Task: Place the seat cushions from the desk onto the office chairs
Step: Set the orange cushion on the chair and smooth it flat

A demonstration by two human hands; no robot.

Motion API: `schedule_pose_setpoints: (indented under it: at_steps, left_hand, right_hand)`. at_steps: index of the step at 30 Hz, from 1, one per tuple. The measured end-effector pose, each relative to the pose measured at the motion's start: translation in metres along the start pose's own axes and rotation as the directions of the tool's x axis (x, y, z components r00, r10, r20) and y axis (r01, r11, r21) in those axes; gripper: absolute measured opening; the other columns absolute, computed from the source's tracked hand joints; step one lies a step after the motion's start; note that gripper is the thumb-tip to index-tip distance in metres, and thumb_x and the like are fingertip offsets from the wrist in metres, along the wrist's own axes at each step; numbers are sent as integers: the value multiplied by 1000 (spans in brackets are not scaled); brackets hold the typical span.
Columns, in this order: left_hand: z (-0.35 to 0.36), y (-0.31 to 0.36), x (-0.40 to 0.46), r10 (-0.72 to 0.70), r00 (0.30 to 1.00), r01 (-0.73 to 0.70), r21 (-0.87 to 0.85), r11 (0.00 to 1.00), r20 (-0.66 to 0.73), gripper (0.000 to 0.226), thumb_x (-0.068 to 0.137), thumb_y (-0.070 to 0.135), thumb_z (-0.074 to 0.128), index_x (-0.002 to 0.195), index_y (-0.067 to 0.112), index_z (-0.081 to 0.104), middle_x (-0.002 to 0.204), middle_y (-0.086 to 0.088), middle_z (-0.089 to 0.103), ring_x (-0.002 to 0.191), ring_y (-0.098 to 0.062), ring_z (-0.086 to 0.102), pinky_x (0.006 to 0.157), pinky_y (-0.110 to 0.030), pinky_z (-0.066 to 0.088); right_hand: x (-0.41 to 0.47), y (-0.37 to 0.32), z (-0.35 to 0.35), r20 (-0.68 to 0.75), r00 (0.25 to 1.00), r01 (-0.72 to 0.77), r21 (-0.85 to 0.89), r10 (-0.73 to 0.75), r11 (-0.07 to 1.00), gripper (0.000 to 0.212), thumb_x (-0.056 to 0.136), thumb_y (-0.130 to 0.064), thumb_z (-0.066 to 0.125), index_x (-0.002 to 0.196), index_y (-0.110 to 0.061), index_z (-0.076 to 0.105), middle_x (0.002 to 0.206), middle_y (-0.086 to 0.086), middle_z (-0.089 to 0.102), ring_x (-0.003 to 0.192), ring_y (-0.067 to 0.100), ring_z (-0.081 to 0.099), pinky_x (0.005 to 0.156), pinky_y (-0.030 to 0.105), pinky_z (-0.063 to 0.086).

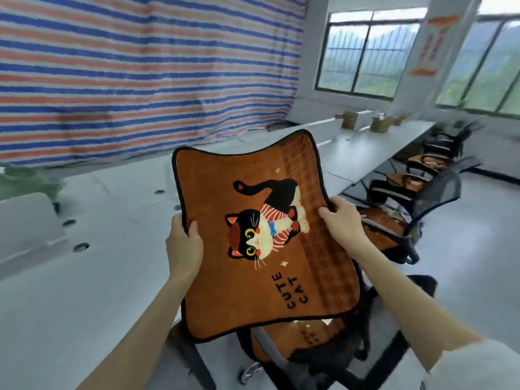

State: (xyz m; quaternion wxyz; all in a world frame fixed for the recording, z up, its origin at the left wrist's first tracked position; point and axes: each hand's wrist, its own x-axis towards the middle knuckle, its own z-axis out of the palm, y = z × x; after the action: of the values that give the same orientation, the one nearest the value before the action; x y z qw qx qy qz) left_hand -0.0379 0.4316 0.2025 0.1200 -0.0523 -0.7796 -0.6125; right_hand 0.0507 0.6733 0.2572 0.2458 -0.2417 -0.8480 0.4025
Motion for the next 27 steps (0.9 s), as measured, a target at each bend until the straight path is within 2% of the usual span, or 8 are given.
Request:
schedule_pose_setpoints:
  at_steps: [4, 7, 9, 13, 18, 19, 23, 27]
  left_hand:
    - [93, 66, -32, 134, 987, -128, -64, 990, 89, 21, 100, 19, 38, 118, 18, 49, 90, 14, 53, 76, -3, 52, 76, -28, 39]
    - [177, 110, -54, 208, 961, -193, -96, 976, 180, 22, 100, 21, 37, 118, 16, 49, 94, 8, 55, 85, -13, 54, 78, -31, 42]
    - [230, 132, -65, 245, 948, -225, -117, 967, 202, 23, 100, 20, 37, 119, 15, 49, 99, 3, 56, 87, -16, 54, 78, -31, 42]
    - [353, 169, -84, 305, 918, -272, -156, 949, 254, 26, 100, 22, 37, 122, 15, 48, 102, 2, 56, 87, -18, 55, 79, -33, 44]
    - [508, 212, -99, 336, 881, -290, -179, 940, 334, 25, 99, 22, 39, 121, 14, 49, 99, 1, 56, 86, -18, 54, 77, -32, 42]
    - [559, 229, -106, 323, 881, -272, -191, 943, 346, 25, 99, 22, 38, 120, 13, 49, 98, 1, 56, 85, -18, 53, 76, -31, 41]
    - [647, 264, -120, 343, 855, -281, -208, 937, 390, 25, 100, 21, 38, 120, 13, 49, 98, 2, 54, 84, -15, 51, 75, -29, 39]
    - [771, 304, -134, 377, 814, -313, -212, 926, 442, 25, 100, 21, 37, 120, 12, 49, 101, -1, 55, 87, -16, 51, 77, -29, 39]
  right_hand:
    - [8, 47, -107, -138, 990, 32, -72, -42, 997, 19, 90, -11, 48, 106, -8, 58, 92, -1, 58, 87, 19, 56, 72, 27, 39]
    - [22, 95, -187, -273, 962, -5, -47, -8, 999, 26, 91, -10, 46, 115, -10, 57, 99, -1, 58, 92, 17, 56, 79, 29, 43]
    - [37, 128, -229, -342, 938, -56, -17, 47, 998, 25, 92, -10, 45, 114, -11, 56, 97, -1, 58, 89, 20, 57, 82, 34, 48]
    - [84, 202, -309, -406, 901, -143, 59, 155, 988, 24, 94, -15, 46, 115, -9, 56, 98, 5, 62, 80, 20, 58, 80, 37, 52]
    - [159, 287, -408, -421, 872, -218, 123, 250, 968, 15, 91, -16, 52, 102, -9, 60, 99, 11, 65, 92, 29, 63, 87, 43, 53]
    - [183, 312, -445, -427, 862, -242, 129, 274, 962, 13, 90, -15, 53, 99, -8, 60, 98, 12, 66, 91, 30, 64, 86, 42, 54]
    - [227, 364, -518, -457, 825, -276, 189, 333, 942, 17, 88, -14, 54, 103, -9, 58, 95, 10, 64, 84, 29, 64, 72, 34, 53]
    - [287, 442, -596, -512, 795, -241, 226, 326, 944, 10, 92, -21, 55, 99, -15, 53, 85, -2, 57, 72, 13, 57, 61, 26, 44]
